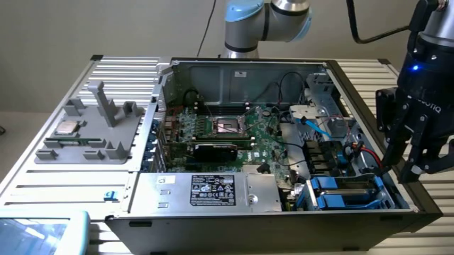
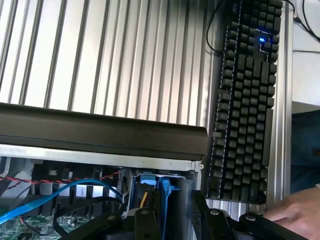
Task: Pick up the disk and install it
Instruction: 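Insert the first disk wire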
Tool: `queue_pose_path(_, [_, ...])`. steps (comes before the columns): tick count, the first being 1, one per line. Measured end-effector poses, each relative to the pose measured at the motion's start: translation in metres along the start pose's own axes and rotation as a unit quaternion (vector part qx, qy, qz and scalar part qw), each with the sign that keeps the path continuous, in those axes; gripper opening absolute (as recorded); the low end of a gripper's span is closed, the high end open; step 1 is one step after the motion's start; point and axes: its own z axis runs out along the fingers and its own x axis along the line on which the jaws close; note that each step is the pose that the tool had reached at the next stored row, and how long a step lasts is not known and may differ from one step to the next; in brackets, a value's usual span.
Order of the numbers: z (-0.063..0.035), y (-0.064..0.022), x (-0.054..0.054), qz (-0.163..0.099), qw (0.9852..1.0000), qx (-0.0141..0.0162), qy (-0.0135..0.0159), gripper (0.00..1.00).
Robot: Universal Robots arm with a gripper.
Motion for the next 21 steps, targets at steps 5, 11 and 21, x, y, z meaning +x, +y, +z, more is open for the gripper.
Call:
queue_pose_path(5, [-0.0004,-0.0071,-0.001,-0.007,0.9999,-0.0009,0.0137,0.38])
queue_pose_path(11, [0.0011,-0.0171,-0.016,-0.009,0.9999,-0.0012,0.0138,0.38])
queue_pose_path(21, [0.0040,-0.0241,-0.021,-0.032,0.9980,-0.0093,0.0529,0.38])
